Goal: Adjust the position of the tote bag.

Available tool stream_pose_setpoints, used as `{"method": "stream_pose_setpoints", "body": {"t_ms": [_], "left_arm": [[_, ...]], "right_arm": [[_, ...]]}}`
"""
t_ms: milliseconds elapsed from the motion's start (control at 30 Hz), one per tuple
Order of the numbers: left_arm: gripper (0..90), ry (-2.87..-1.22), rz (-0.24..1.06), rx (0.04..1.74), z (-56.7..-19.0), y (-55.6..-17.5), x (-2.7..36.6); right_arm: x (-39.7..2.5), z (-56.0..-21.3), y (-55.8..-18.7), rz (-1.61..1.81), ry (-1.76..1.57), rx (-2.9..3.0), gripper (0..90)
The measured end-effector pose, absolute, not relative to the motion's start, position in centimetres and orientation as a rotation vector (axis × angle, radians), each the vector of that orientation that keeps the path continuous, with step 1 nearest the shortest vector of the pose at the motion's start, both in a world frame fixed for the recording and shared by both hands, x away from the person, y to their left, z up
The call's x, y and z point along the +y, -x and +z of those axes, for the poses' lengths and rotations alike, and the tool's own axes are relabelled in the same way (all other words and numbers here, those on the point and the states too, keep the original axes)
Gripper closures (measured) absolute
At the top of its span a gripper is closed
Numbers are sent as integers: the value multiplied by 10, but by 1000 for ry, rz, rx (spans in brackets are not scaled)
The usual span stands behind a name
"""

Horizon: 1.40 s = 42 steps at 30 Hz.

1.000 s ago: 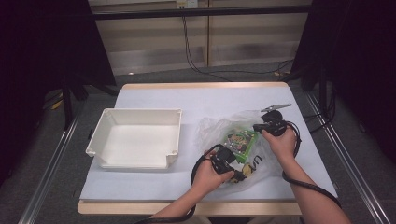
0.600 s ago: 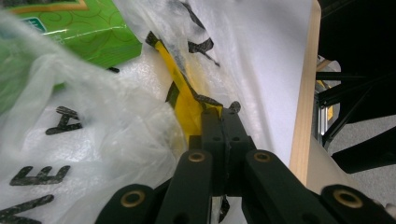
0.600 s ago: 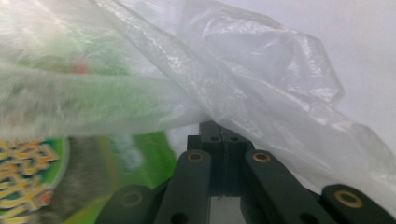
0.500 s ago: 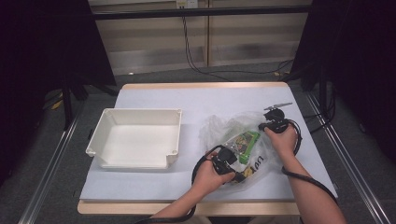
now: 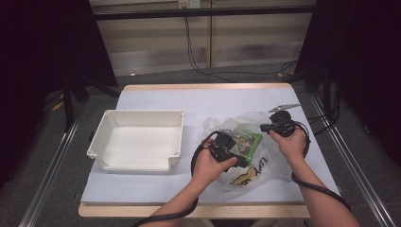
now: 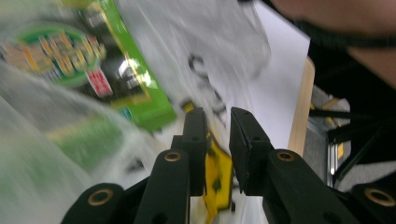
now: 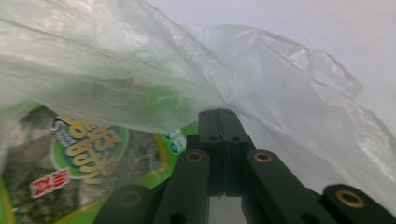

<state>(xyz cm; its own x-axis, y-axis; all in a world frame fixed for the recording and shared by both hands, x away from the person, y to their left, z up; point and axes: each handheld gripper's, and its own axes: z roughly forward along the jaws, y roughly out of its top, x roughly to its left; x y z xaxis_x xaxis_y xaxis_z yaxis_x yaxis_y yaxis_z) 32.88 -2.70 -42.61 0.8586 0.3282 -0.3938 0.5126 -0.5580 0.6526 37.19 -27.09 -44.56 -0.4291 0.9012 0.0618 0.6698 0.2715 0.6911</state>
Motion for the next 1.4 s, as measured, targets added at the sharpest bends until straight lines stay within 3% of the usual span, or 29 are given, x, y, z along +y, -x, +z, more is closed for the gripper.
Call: {"method": "stream_pose_setpoints", "body": {"t_ms": [233, 367, 733, 1033, 1400], "left_arm": [[773, -2209, -131, 664, -417, -355, -48], [808, -2232, -113, 715, -426, -371, -55], [900, -2272, -1, 895, -443, -418, -20], [900, -2254, -7, 1004, -457, -430, -16], [900, -2276, -153, 935, -473, -412, -21]], "right_arm": [[-266, -440, -366, 991, -1421, 2221, 899], [-262, -440, -365, 1012, -1409, 2209, 897], [-269, -446, -364, 989, -1422, 2208, 892], [-277, -457, -369, 906, -1438, 2211, 899], [-281, -469, -367, 934, -1452, 2240, 900]]}}
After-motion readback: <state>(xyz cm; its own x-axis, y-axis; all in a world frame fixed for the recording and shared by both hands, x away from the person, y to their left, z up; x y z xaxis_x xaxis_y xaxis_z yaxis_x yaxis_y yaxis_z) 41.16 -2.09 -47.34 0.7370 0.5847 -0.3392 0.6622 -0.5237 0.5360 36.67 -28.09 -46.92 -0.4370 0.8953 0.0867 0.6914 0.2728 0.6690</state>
